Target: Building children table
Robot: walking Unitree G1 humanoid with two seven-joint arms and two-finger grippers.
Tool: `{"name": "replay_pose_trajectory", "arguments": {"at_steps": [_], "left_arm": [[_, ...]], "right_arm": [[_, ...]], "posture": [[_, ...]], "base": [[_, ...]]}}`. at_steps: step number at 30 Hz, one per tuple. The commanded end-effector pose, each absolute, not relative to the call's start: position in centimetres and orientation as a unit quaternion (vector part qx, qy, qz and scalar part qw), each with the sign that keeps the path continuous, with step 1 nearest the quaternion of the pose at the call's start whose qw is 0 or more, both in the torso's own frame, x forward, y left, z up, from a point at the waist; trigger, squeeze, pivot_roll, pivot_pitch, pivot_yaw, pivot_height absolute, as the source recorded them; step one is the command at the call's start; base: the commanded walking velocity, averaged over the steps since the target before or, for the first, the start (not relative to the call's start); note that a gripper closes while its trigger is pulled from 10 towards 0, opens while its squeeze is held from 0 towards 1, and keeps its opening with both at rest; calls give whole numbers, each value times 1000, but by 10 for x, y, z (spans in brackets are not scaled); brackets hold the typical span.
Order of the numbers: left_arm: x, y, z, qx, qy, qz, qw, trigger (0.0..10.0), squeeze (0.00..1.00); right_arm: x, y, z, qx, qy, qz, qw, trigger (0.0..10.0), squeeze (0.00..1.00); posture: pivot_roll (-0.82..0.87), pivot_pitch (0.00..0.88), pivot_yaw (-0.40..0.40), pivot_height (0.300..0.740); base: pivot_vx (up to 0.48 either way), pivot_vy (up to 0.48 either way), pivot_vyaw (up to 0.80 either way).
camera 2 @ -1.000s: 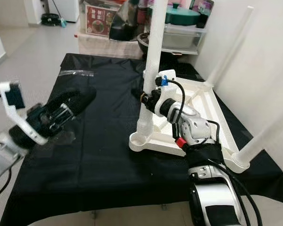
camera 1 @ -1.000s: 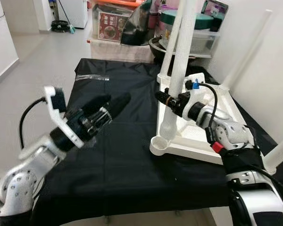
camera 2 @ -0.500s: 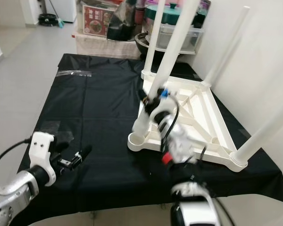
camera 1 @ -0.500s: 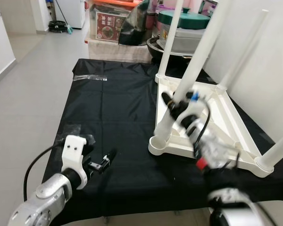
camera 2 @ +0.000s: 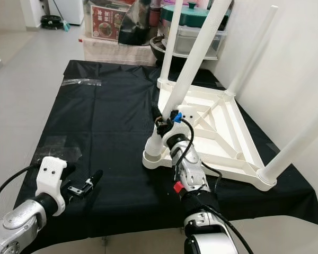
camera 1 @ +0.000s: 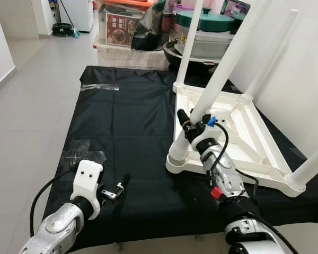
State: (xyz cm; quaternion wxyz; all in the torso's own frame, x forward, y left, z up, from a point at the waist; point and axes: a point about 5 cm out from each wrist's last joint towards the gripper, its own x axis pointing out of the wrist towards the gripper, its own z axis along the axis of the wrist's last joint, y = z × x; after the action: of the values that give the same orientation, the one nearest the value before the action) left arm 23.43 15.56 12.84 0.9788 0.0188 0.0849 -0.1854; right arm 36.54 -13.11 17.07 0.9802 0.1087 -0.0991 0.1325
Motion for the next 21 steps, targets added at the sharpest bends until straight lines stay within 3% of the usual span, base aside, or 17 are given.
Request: {"name": "replay_pose_trajectory", "arguments": {"at_steps": [1,21], "left_arm": [[231,152,127,20,84,-189,978,10000,0],[235,156,126,32,76,-175,981,10000,0]], "right_arm": [[364,-132,167,102,-102,132,981,0,0],[352,-135,145,61,-95,150,982,0,0]], "posture": [[107,0,-131,740],[96,0,-121,740]], "base": [[0,0,0],[0,0,0]]}}
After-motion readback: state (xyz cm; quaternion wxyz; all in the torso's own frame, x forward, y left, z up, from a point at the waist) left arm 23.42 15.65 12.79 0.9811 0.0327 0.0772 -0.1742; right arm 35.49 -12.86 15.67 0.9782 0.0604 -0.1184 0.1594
